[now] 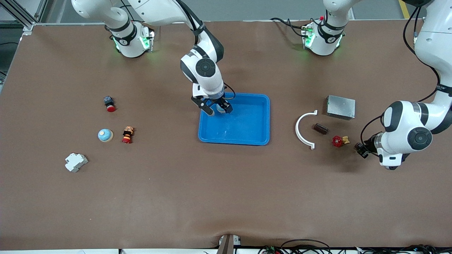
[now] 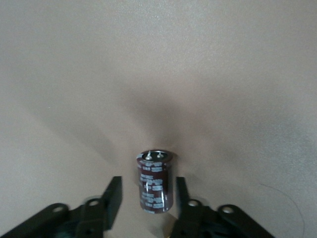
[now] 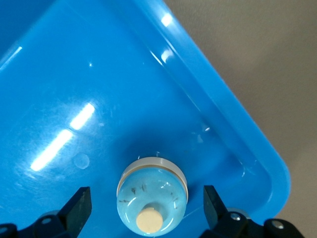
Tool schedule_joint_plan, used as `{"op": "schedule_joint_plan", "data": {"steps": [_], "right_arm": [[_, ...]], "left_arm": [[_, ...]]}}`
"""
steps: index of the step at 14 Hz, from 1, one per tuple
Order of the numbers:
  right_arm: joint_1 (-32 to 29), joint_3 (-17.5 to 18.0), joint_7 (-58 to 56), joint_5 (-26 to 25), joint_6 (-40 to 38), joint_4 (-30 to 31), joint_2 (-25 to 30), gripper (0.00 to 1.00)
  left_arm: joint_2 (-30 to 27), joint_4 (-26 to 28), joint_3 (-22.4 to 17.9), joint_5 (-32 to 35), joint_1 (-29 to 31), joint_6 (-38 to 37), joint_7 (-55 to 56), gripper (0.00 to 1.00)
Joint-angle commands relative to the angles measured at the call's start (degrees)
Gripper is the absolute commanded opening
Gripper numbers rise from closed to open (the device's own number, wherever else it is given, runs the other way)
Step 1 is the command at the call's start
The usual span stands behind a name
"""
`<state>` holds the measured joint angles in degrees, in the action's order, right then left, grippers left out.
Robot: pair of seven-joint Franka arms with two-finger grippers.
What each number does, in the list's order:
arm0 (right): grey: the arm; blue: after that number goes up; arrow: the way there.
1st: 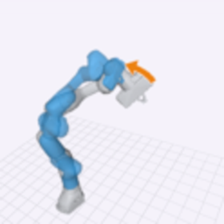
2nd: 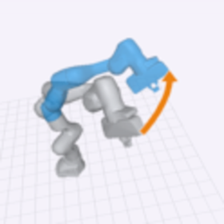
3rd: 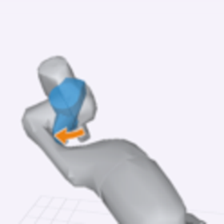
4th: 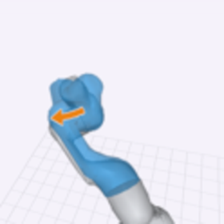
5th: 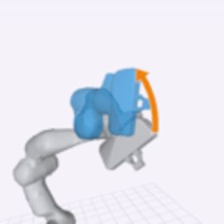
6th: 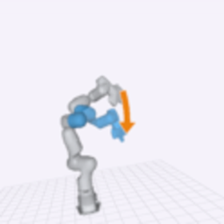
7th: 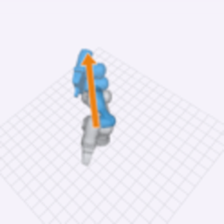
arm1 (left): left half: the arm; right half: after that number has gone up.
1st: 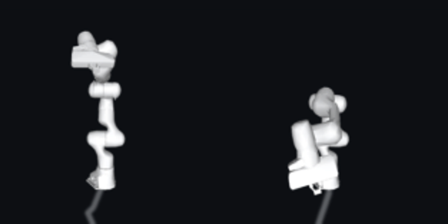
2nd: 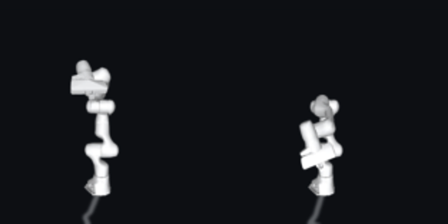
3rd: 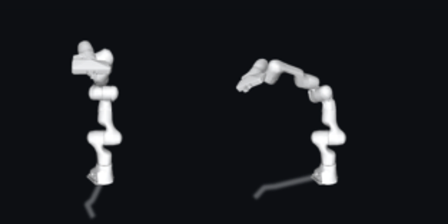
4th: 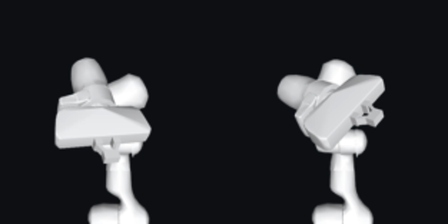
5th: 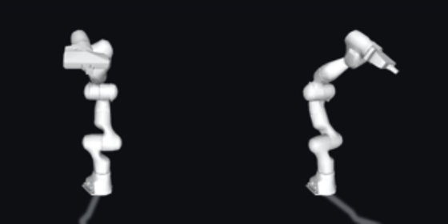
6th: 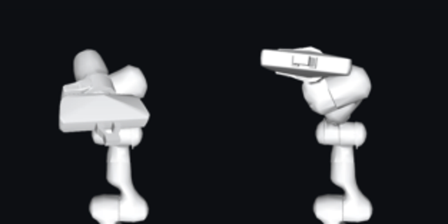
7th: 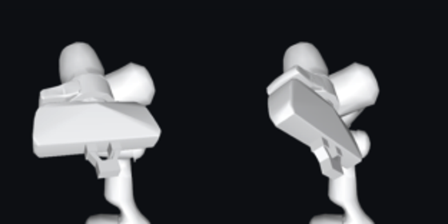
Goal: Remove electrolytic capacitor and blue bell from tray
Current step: 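Grasp the bell with the right gripper while the left gripper places the capacitor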
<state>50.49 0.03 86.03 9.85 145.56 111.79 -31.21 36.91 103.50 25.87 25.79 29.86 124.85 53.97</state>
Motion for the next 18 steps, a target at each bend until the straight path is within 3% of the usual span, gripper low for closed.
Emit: {"op": "schedule_joint_plan", "data": {"steps": [1,5,6,11,12,18], "right_arm": [[1.2,-0.8,1.4,0.0,-0.1,-1.7,-1.1,1.00],[1.5,-0.9,1.7,0.0,-0.1,-2.6,-2.2,1.00],[1.6,-1.0,1.7,-0.1,-0.2,-2.9,-2.4,0.96],[1.6,-1.0,1.8,-0.1,-0.1,-3.2,-2.5,0.08],[1.7,-1.0,1.9,-0.1,-0.1,-3.2,-2.5,0.00],[1.3,-1.1,2.4,-0.1,-1.6,-5.0,-2.2,0.00]], "left_arm": [[-0.9,0.6,0.2,0.7,0.4,0.5,0.1,1.00],[-1.9,0.7,0.5,0.2,0.3,0.2,1.0,1.00],[-2.6,0.7,0.8,0.1,0.3,-0.2,0.9,1.00],[-6.4,1.7,3.7,-5.0,0.5,-1.2,0.2,1.00],[-7.2,1.5,5.6,-6.7,0.5,-2.7,0.4,1.00],[-14.7,-0.7,13.5,-9.4,0.5,-11.6,0.5,1.00]]}}
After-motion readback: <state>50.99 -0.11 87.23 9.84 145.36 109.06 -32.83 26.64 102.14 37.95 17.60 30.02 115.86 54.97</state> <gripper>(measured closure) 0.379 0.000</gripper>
